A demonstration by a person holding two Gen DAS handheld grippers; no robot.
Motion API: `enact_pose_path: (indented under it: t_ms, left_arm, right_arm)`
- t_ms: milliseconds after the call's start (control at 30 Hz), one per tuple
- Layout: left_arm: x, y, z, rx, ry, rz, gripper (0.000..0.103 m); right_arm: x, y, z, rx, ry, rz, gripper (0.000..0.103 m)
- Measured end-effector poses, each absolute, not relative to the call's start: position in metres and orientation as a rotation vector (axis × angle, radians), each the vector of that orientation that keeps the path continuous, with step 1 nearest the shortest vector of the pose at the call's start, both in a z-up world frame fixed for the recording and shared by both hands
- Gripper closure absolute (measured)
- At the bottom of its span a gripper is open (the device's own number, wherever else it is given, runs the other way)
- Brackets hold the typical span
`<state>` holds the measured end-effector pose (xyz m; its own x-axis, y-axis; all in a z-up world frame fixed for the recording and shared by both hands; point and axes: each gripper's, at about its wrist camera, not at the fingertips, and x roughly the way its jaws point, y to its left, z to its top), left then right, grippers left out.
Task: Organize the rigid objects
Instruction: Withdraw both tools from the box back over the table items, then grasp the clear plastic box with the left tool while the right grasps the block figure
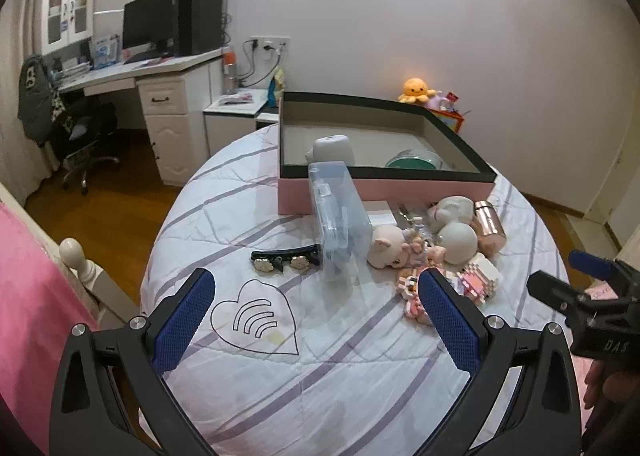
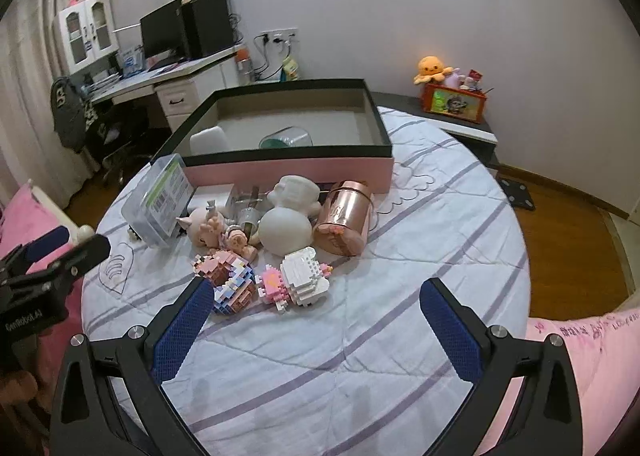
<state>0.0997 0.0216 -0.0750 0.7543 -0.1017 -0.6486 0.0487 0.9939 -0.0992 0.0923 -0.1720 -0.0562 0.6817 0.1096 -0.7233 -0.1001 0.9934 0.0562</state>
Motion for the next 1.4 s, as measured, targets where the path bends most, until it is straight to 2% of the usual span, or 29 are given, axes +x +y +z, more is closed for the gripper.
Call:
enact_pose_path:
  t_ms: [633,700,967,1067,1100,1133,1167,1233,1400]
  left_arm:
    - [0.148,0.014,-0.100,-0.029,0.770,-0.008,0.000]
    - [0.153,0.014,-0.103,-0.023,0.774,-0.006,0.000]
    - [0.175,0.011,-0.110,0.000,0.779,-0.007,0.003]
    - [0.185,0.009,-0.117,0.003,0.800,-0.022,0.018]
    - [0.189,0.008,-0.120,-0.001,0.813,-0.034,0.031]
    - [0.192,0.008,-0.123,-0.009,0.829,-0.054,0.042]
    - [0.194,0.007,-0.126,-0.016,0.842,-0.070,0.048]
    - [0.194,0.004,-0.130,-0.020,0.848,-0.095,0.070]
    - [0.183,0.006,-0.124,-0.025,0.826,-0.118,0.070]
  right_arm:
    - [0.129,-0.175,-0.108,-0.009,0.928,0.200,0.001]
    - [0.130,-0.172,-0.113,-0.012,0.940,0.211,0.006]
    - [0.142,-0.168,-0.119,-0.025,0.944,0.208,0.011]
    - [0.144,-0.164,-0.120,-0.046,0.939,0.205,0.018]
    - [0.144,-0.163,-0.120,-0.053,0.934,0.204,0.025]
    - [0.144,-0.161,-0.120,-0.055,0.928,0.205,0.027]
    - [0.144,-0.160,-0.119,-0.056,0.926,0.206,0.032]
    - [0.144,-0.159,-0.119,-0.059,0.921,0.209,0.040]
    - [0.140,-0.163,-0.114,-0.032,0.916,0.219,0.040]
